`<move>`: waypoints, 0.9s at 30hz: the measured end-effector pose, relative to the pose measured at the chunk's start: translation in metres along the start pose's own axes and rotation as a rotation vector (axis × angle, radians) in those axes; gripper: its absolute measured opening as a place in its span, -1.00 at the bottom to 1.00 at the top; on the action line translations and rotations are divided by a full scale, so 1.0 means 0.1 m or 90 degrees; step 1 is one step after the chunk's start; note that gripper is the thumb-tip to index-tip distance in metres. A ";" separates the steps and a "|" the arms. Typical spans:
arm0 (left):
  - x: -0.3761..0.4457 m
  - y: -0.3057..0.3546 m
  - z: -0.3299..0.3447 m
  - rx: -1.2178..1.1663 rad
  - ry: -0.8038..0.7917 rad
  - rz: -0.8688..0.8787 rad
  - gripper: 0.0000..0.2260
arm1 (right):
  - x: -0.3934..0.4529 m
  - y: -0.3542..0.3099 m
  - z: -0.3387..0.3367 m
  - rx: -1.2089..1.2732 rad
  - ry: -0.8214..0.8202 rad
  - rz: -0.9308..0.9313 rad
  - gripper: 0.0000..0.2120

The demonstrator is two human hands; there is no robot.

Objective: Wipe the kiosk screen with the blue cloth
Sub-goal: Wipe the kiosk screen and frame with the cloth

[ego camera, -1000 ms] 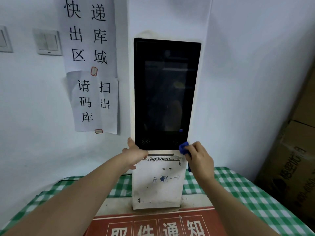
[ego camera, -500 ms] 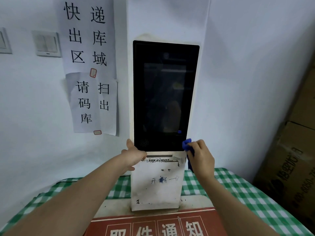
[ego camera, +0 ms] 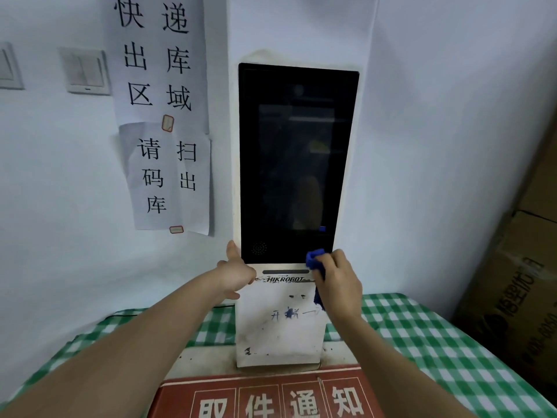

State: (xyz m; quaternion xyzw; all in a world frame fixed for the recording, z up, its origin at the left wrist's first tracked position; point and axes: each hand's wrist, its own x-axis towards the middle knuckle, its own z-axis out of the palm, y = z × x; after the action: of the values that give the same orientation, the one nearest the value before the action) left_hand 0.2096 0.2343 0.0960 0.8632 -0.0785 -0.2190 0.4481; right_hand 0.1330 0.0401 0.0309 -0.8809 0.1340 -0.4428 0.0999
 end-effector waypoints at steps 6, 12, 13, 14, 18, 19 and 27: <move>-0.06 -0.05 -0.14 -0.001 -0.044 0.012 -0.18 | -0.14 -0.33 0.28 0.004 -0.040 -0.061 -0.79; -0.14 -0.12 -0.31 -0.016 -0.069 0.027 -0.26 | -0.08 -0.84 0.48 -0.039 -0.115 -0.189 -0.60; -0.14 -0.14 -0.33 -0.018 -0.060 0.029 -0.28 | -0.08 -0.93 0.51 -0.053 -0.124 -0.215 -0.58; -0.13 -0.16 -0.34 -0.022 -0.044 0.028 -0.29 | -0.06 -1.02 0.51 -0.060 -0.119 -0.242 -0.59; -0.13 -0.20 -0.45 -0.028 0.029 0.011 -0.33 | 0.21 -1.27 0.42 -0.042 -0.025 -0.283 -0.65; -0.12 -0.21 -0.48 -0.027 0.038 0.009 -0.33 | 0.30 -1.30 0.40 -0.040 -0.001 -0.275 -0.67; -0.16 -0.26 -0.43 -0.034 0.012 -0.017 -0.36 | 0.01 -0.97 0.48 -0.097 -0.094 -0.434 -0.68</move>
State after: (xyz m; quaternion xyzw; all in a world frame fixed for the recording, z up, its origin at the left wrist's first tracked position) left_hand 0.2131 0.2866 0.1021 0.8540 -0.0573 -0.2187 0.4686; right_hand 0.1868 0.1338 0.0322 -0.9096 -0.1423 -0.3745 -0.1104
